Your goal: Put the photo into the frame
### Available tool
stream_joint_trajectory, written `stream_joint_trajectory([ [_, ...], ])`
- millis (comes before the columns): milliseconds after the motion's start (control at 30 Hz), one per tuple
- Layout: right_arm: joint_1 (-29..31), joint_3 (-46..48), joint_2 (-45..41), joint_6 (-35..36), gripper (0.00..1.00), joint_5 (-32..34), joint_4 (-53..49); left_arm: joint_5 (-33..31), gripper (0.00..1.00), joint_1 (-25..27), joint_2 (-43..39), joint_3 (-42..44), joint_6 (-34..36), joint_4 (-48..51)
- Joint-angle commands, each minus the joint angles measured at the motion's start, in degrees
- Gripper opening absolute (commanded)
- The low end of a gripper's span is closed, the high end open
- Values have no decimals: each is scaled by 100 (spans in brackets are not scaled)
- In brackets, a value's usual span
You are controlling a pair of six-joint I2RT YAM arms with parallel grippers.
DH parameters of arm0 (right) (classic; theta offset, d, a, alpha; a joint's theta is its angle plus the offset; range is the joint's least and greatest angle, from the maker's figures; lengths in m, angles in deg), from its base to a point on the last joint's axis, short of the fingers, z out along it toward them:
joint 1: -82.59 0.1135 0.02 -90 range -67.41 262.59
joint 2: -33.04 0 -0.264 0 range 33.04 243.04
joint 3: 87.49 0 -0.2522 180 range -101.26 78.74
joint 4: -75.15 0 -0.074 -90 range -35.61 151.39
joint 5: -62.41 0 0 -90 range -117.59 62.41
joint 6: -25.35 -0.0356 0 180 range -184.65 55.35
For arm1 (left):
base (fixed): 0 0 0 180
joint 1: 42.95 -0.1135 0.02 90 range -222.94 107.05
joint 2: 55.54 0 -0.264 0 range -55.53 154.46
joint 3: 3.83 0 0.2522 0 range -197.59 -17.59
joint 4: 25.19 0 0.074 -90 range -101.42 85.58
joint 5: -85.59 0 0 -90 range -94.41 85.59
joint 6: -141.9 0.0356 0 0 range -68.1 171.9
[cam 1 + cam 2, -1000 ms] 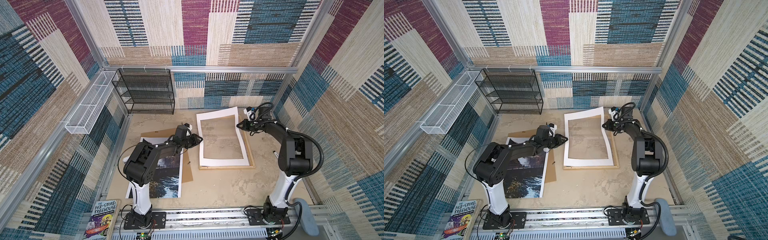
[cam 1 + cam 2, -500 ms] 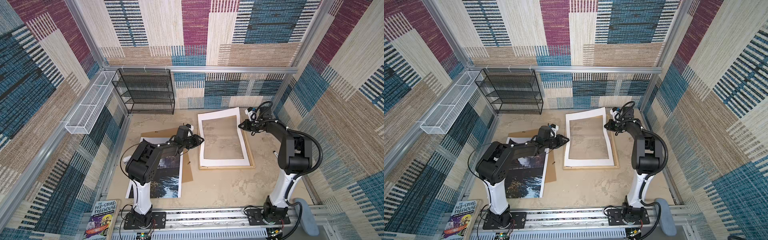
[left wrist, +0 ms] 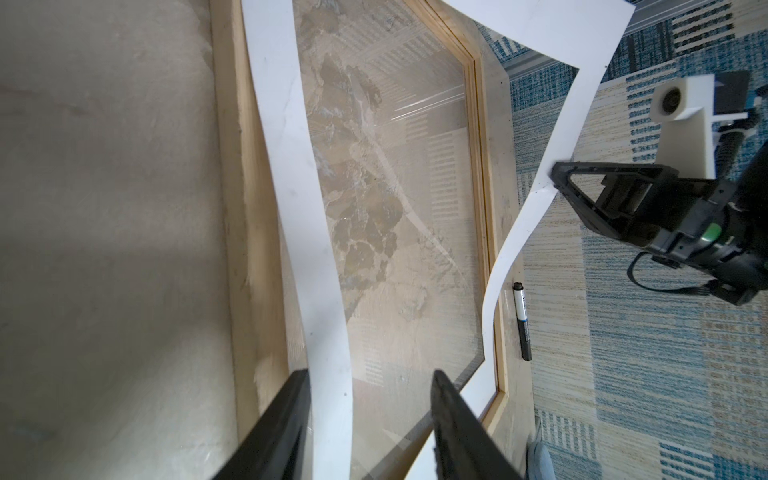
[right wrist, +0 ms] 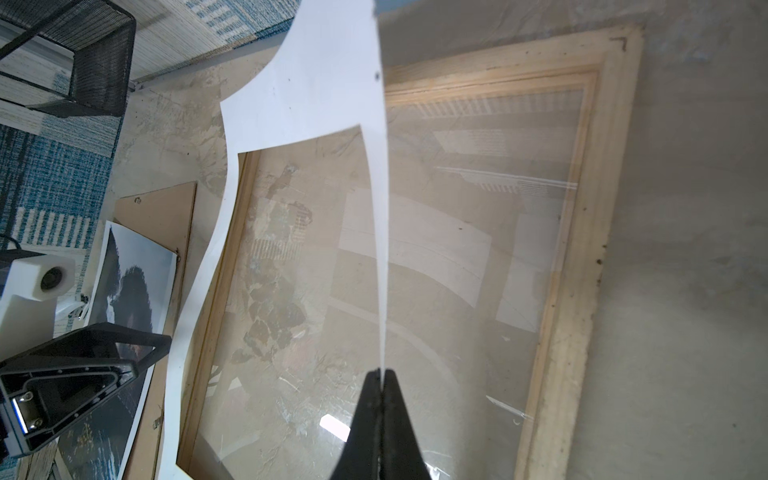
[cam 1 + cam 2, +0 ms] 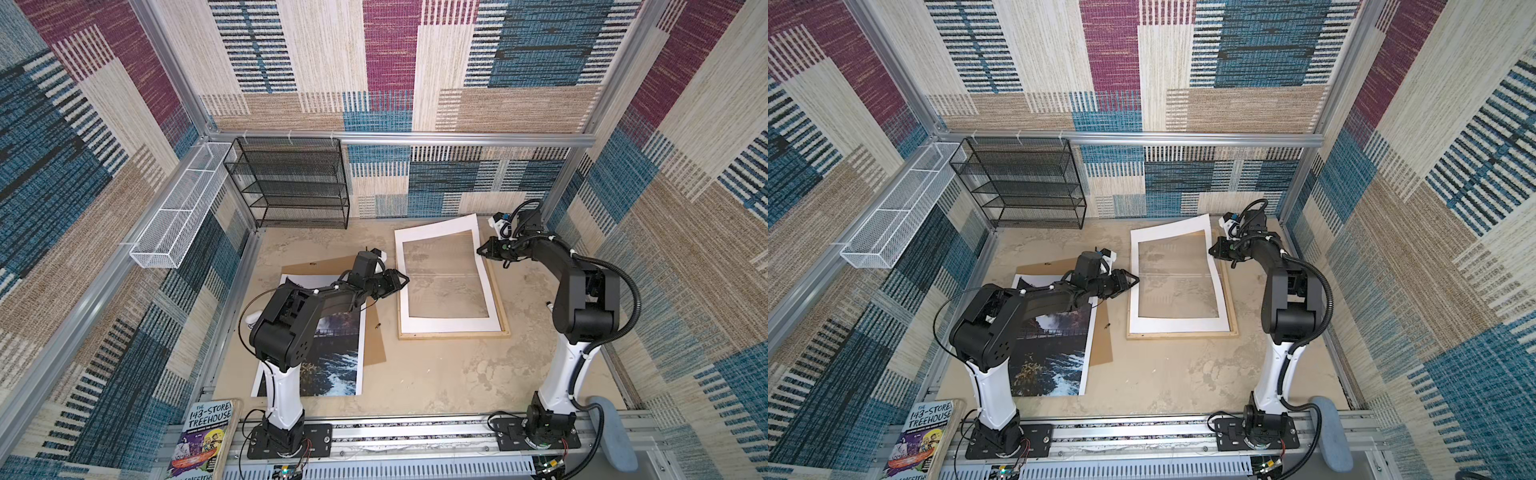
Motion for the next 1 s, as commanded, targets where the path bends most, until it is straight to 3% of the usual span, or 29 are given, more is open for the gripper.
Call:
stream_joint_trajectory([
  [0, -10, -34, 17, 98, 2, 73, -100, -205, 51, -22, -173, 44, 217, 275],
  [967, -201, -492, 322, 386, 2, 95, -478, -355, 52, -74, -406, 208, 396, 562],
])
